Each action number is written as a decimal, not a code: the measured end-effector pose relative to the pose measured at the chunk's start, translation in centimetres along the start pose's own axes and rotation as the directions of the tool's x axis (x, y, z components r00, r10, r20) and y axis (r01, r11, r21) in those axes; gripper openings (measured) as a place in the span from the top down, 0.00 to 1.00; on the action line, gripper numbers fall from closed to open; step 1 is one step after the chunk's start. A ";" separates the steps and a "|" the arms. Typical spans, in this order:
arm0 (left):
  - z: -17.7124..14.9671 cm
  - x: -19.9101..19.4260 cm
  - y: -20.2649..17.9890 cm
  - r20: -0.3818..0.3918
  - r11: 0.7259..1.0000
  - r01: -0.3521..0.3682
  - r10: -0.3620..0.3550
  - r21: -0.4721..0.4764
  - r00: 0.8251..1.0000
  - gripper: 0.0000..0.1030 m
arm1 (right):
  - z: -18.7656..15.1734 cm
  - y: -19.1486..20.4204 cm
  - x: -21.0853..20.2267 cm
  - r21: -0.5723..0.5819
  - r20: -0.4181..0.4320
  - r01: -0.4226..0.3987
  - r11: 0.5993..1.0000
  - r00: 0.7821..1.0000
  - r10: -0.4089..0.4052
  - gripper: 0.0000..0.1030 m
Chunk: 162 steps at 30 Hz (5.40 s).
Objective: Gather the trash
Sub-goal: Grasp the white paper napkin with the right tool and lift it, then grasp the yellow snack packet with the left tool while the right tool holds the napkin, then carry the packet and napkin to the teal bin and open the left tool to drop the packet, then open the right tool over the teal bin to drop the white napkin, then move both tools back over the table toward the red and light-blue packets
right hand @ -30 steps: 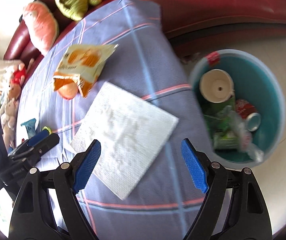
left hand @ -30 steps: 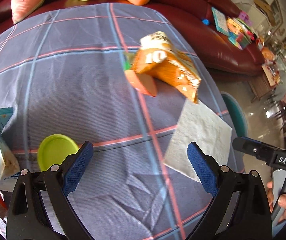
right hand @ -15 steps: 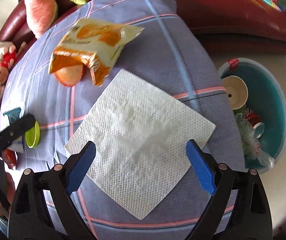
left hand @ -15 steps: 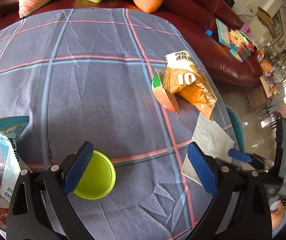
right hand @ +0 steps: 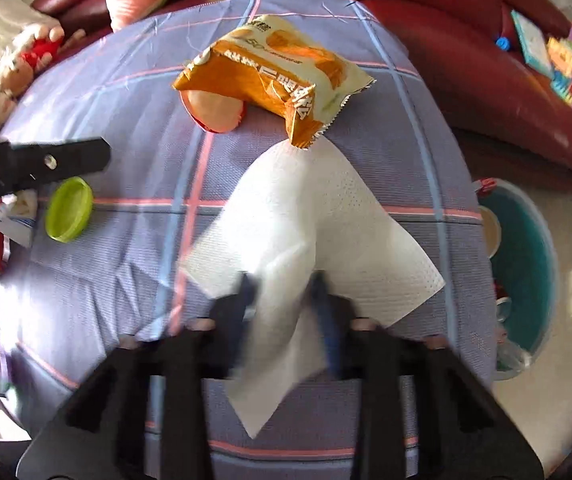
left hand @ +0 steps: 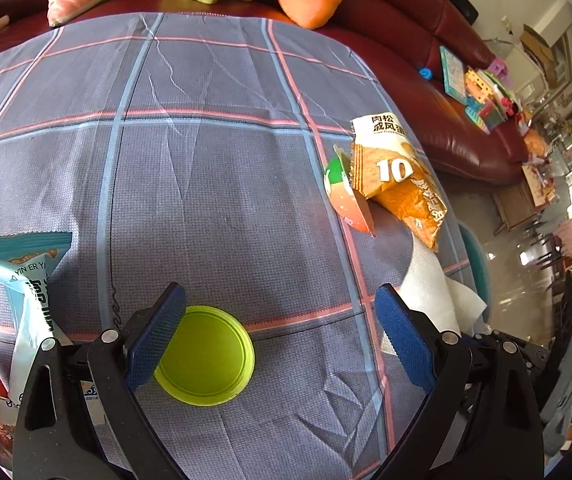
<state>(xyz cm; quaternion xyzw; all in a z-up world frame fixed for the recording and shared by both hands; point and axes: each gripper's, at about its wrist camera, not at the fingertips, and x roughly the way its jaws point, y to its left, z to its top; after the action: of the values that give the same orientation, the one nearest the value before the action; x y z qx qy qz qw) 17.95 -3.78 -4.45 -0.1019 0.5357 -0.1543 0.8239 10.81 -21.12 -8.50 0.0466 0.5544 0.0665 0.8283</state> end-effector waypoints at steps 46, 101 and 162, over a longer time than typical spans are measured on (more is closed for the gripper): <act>2.6 7.4 -16.6 -0.123 0.837 0.009 0.070 0.547 0.990 0.34 | 2.7 -19.3 -4.2 0.399 0.217 -0.284 0.872 0.953 0.212 0.94; -0.6 13.8 -38.2 -0.199 0.853 0.191 -0.105 0.486 0.974 0.10 | -7.6 -34.6 -9.6 0.580 0.225 -0.184 0.793 0.972 0.061 0.93; -3.6 2.0 -18.8 -0.078 0.943 0.079 -0.056 0.324 0.995 0.08 | -2.4 -20.4 -9.9 0.443 0.134 -0.062 0.894 0.991 0.002 0.19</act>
<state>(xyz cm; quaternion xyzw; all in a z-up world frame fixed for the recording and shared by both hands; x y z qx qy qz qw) 12.68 -22.00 -1.35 0.0229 0.5267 -0.2723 0.8050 6.01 -42.88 -3.47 0.2486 0.4988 -0.0518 0.8287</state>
